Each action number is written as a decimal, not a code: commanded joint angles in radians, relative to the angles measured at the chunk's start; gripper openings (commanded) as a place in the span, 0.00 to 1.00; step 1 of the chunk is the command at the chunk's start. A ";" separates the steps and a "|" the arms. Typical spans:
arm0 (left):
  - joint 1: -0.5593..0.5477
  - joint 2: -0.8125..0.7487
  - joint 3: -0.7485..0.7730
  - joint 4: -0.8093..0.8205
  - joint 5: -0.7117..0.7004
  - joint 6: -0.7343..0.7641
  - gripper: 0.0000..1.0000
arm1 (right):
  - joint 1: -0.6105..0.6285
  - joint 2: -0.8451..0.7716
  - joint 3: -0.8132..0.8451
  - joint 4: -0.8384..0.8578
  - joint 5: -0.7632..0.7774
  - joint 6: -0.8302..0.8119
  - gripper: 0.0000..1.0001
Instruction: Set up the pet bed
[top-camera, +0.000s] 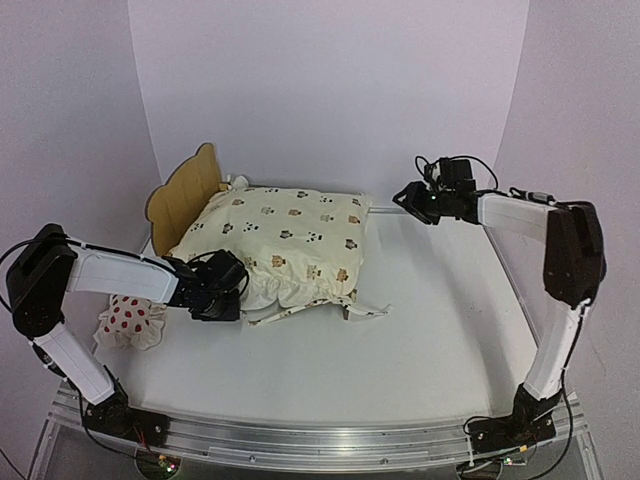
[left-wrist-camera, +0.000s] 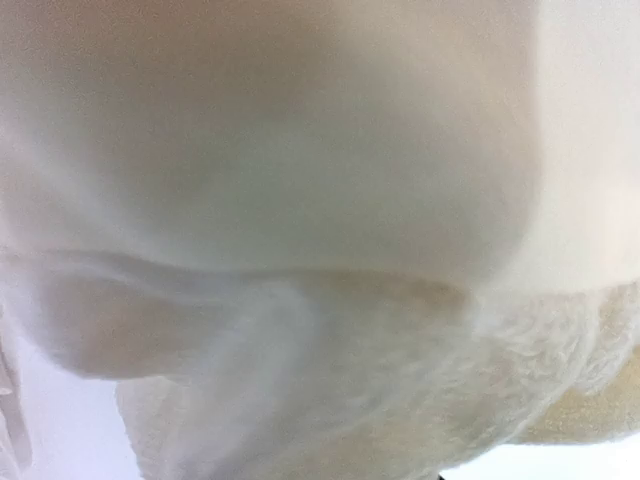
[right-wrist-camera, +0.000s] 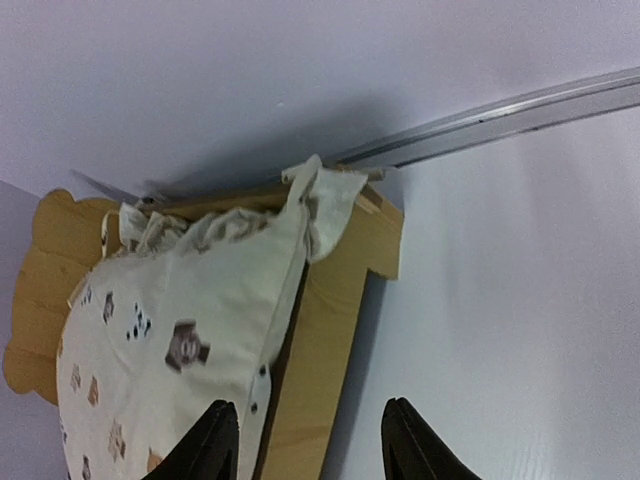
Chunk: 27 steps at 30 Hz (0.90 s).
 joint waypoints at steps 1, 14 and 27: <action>0.022 -0.053 0.000 -0.031 -0.079 -0.017 0.35 | -0.068 0.266 0.284 0.041 -0.274 0.197 0.51; 0.048 -0.065 -0.023 0.075 -0.140 -0.039 0.33 | -0.101 0.855 0.950 0.267 -0.310 0.467 0.47; 0.049 0.037 -0.038 0.191 -0.164 -0.095 0.29 | -0.040 0.979 1.049 0.302 -0.277 0.391 0.40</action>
